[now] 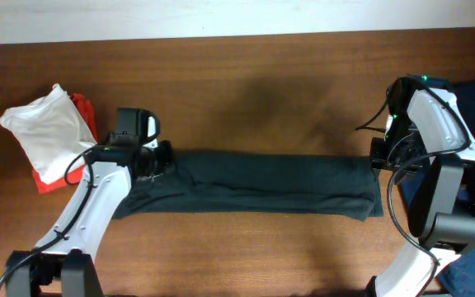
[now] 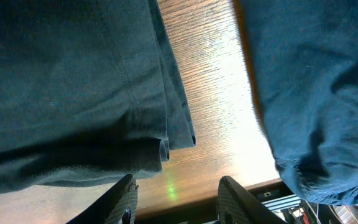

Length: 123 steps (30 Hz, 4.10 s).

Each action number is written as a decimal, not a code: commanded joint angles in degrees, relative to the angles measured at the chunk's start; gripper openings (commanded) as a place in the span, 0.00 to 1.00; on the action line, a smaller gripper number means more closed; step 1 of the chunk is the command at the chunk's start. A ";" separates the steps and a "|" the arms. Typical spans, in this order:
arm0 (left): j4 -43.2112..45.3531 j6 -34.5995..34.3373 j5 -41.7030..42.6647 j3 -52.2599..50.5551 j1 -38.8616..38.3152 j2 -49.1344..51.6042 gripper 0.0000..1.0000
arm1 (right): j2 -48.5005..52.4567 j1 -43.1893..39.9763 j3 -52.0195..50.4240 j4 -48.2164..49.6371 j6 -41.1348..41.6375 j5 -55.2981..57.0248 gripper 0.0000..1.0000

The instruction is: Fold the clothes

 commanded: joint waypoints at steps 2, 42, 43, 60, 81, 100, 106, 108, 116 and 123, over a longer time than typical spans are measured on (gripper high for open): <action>-5.86 1.25 -3.48 0.83 5.25 0.09 0.41 | -0.22 0.07 -0.31 0.48 0.04 0.09 0.46; -14.60 6.03 -2.67 4.55 21.07 -2.40 0.64 | -5.70 -3.34 -18.75 19.37 -9.33 -15.19 0.59; -14.60 6.03 -2.67 4.57 21.07 -2.40 0.64 | -5.99 -3.34 -16.59 18.93 -9.33 -15.21 0.59; -15.17 6.03 -2.69 4.55 21.07 -2.40 0.64 | -5.75 -2.97 -15.52 4.11 -7.63 -17.40 0.50; -15.17 6.03 -2.69 4.55 21.07 -2.40 0.64 | -8.13 0.20 3.30 4.20 -5.40 -16.28 0.04; -15.19 6.03 -2.71 4.55 21.07 -2.40 0.64 | -8.11 5.33 4.39 26.10 -11.63 -18.08 0.04; -15.43 6.03 -2.71 4.55 21.07 -2.40 0.64 | -8.13 5.68 6.05 29.07 -7.91 -8.24 0.04; -15.61 6.03 -2.73 4.55 21.07 -2.40 0.64 | -8.13 5.75 6.97 32.24 -7.89 -8.22 0.04; -16.06 6.05 -2.75 4.57 21.07 -2.40 0.64 | -8.11 5.73 6.95 16.15 -7.89 -6.05 0.04; -16.13 6.03 -2.73 4.55 21.07 -2.40 0.64 | -8.11 5.73 3.30 -0.70 -7.87 -4.55 0.04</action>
